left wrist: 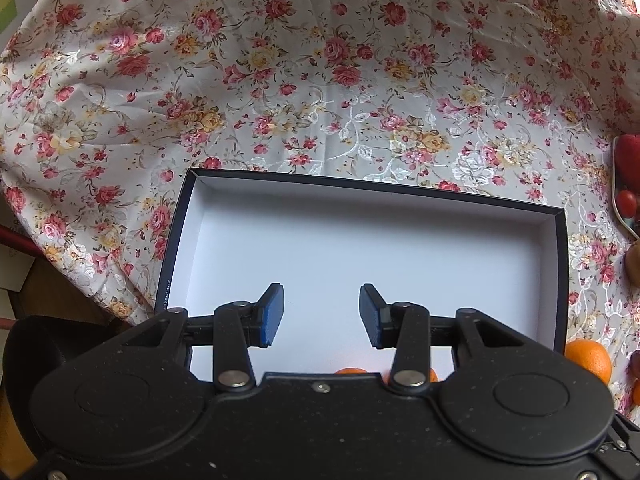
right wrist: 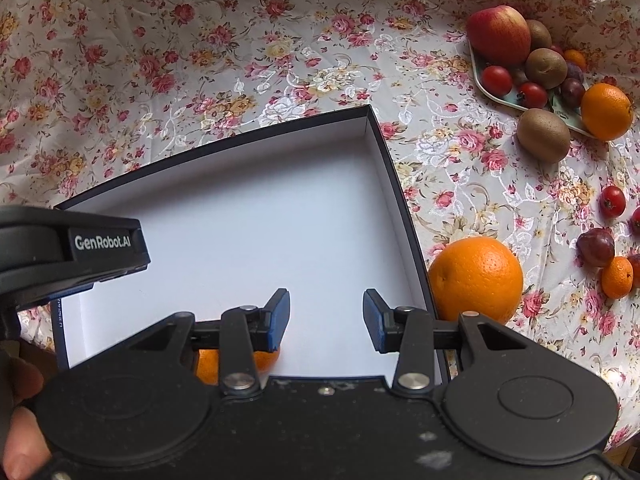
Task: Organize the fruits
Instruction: 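Withdraw both grippers from the box toward the loose fruit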
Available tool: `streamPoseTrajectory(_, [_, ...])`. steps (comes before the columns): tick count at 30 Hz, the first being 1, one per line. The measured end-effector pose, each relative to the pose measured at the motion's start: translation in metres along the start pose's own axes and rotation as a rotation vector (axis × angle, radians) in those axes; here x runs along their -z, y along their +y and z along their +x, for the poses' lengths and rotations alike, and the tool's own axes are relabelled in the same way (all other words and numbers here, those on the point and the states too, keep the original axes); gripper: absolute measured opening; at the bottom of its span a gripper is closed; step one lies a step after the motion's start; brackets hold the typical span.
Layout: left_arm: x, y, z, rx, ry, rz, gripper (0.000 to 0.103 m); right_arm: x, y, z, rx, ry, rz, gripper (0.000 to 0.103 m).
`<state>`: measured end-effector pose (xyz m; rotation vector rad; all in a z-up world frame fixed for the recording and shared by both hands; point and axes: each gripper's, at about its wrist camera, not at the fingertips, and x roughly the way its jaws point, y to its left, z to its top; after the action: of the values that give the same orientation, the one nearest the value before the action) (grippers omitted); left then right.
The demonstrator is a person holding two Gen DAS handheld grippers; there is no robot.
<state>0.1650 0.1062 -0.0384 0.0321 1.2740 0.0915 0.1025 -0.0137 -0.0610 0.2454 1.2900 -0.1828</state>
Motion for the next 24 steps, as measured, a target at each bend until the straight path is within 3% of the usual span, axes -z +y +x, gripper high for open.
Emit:
streamPoseTrajectory(13, [0.002, -0.022, -0.007, 0.027, 0.0, 0.038, 0.05, -0.002, -0.027, -0.012, 0.002, -0.001, 0.049, 0.043])
streamPoseTrajectory(24, [0.017, -0.075, -0.02, 0.088, 0.004, 0.142, 0.05, -0.01, -0.09, -0.03, 0.044, -0.021, 0.147, 0.043])
